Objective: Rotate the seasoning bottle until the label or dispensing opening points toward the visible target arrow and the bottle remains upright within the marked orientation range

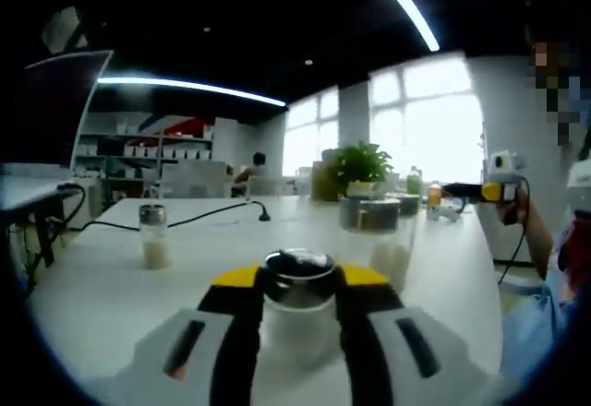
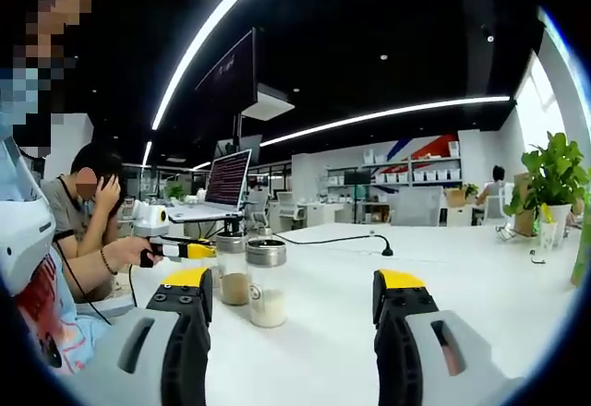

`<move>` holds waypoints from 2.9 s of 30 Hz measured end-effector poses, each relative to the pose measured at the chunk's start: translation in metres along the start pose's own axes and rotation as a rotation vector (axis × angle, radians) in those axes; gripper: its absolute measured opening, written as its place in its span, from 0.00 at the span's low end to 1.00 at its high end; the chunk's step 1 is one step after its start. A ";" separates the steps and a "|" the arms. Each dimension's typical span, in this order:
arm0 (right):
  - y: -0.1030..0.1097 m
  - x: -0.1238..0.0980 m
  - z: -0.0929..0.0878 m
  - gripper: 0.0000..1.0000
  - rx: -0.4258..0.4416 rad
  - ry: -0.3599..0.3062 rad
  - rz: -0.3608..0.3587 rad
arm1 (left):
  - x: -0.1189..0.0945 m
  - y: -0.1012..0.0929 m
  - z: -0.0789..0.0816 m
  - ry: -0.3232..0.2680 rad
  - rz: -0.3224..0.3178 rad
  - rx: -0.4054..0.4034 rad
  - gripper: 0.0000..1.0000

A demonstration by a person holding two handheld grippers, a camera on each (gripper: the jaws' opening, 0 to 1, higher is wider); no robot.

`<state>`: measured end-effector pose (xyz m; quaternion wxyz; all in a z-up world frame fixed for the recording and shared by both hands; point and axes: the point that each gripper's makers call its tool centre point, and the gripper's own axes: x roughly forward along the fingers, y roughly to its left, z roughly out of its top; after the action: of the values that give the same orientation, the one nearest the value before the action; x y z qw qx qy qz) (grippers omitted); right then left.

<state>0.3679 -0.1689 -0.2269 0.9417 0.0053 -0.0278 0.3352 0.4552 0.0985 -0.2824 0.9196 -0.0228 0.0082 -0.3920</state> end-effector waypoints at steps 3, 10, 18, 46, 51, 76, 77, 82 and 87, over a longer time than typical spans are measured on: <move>-0.004 -0.001 0.003 0.72 0.006 -0.014 -0.017 | 0.000 0.001 0.001 0.006 -0.023 -0.014 0.32; -0.004 0.000 0.003 0.72 0.004 -0.012 -0.018 | 0.001 0.001 0.000 0.018 -0.106 -0.018 0.32; 0.001 0.004 0.000 0.72 0.004 -0.007 -0.001 | 0.002 0.002 -0.001 0.029 -0.178 -0.009 0.32; 0.008 0.010 -0.004 0.71 0.015 -0.006 0.024 | 0.001 -0.001 -0.001 0.075 -0.434 0.011 0.32; 0.004 0.009 -0.005 0.71 0.018 -0.005 0.013 | 0.001 -0.001 -0.002 0.087 -0.469 0.010 0.32; 0.002 0.009 -0.011 0.71 0.027 0.018 0.003 | -0.001 -0.001 -0.008 0.091 -0.488 0.030 0.54; 0.002 0.008 -0.011 0.71 0.026 0.018 0.002 | -0.002 0.000 -0.006 0.082 -0.488 0.029 0.54; 0.002 0.008 -0.011 0.71 0.026 0.019 0.003 | -0.005 -0.005 0.000 0.054 -0.467 0.022 0.59; 0.003 0.008 -0.011 0.71 0.025 0.022 0.001 | -0.005 -0.004 -0.003 0.088 -0.395 0.132 0.58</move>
<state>0.3731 -0.1615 -0.2374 0.9416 0.0132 -0.0135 0.3361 0.4486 0.0989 -0.2848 0.8232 0.0538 0.0182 -0.5648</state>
